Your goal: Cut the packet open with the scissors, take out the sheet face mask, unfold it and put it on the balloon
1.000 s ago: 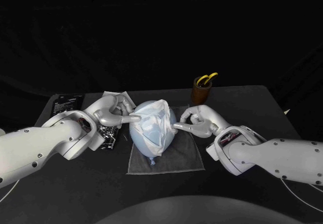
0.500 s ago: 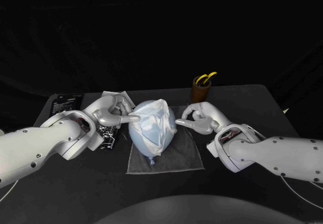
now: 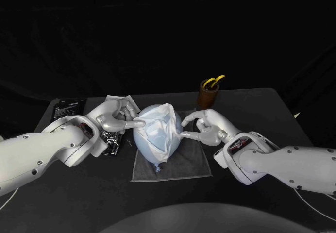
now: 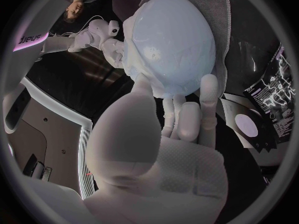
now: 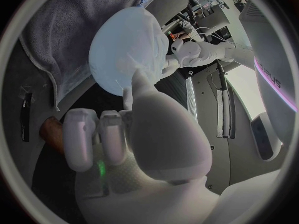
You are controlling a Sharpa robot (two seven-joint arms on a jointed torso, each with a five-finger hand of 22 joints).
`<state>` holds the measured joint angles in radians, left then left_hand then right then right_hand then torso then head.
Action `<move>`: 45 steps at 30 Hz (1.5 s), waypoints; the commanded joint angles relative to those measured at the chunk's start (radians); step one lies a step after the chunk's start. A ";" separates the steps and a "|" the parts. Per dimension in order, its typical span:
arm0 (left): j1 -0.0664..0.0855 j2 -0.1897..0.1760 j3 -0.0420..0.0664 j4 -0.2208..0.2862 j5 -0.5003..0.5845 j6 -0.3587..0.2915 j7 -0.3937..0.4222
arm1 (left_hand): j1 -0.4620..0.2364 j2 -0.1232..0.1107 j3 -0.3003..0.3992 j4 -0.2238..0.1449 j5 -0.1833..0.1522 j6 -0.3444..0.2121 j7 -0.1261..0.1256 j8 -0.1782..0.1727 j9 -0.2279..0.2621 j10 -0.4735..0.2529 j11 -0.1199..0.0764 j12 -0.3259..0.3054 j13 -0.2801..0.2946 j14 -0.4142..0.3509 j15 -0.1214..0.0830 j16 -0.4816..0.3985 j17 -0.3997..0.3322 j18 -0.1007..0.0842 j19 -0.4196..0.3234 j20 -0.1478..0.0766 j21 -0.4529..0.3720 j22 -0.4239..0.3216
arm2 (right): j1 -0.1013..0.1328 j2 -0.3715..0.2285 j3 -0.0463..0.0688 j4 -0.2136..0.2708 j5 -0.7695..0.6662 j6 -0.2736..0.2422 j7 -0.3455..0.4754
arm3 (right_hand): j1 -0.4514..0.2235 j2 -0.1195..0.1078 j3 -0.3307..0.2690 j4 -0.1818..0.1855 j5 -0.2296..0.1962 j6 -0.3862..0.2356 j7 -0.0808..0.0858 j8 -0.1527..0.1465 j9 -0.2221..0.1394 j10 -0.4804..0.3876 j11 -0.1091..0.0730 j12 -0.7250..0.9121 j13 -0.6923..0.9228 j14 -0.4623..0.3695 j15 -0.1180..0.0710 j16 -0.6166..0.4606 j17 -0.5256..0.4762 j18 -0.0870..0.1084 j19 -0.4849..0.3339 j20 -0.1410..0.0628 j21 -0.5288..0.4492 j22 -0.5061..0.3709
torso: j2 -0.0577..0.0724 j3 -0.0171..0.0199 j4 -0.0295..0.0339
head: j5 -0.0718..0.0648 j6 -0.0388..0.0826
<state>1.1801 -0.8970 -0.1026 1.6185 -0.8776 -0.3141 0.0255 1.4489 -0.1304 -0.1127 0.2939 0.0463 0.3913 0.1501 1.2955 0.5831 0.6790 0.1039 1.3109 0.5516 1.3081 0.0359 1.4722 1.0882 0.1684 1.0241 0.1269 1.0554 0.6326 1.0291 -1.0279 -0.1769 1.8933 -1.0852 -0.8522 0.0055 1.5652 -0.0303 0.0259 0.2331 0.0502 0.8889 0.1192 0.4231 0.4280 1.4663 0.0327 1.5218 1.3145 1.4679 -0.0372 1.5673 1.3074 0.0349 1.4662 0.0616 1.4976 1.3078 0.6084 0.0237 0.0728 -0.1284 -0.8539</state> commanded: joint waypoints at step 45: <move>-0.001 -0.002 -0.001 0.000 -0.006 0.031 -0.018 | 0.008 0.008 0.008 -0.001 0.001 -0.005 0.015 0.007 -0.002 0.001 -0.006 0.005 -0.002 0.009 -0.001 0.008 0.006 0.005 0.011 0.001 0.007 0.006 | -0.008 0.000 0.001 0.023 -0.094 -0.040 -0.018 | -0.041 0.008 0.104 0.015 0.009 0.115 -0.024 -0.082 -0.060 0.088 -0.015 0.025 0.237 0.103 -0.010 0.003 0.263 -0.024 0.088 -0.005 0.024 0.249 | 0.001 0.0006 -0.0008 | 0.000 -0.008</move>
<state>1.1802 -0.9004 -0.1025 1.6178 -0.8778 -0.3016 0.0139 1.4531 -0.1261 -0.1097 0.2909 0.0462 0.3913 0.1500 1.2999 0.5812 0.6791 0.1040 1.3097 0.5504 1.3079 0.0359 1.4753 1.0929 0.1611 1.0312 0.1271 1.0553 0.6374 1.0214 -1.0275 -0.1762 1.9135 -1.1733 -0.8809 -0.0090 1.5376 -0.0224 0.1273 0.2469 0.0613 0.9990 0.0942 0.3439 0.3685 1.4610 0.0195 1.5480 1.3073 1.4666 -0.0434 1.5666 1.3082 0.0214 1.4640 0.0632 1.5187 1.3073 0.6088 0.0242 0.0728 -0.1277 -0.8620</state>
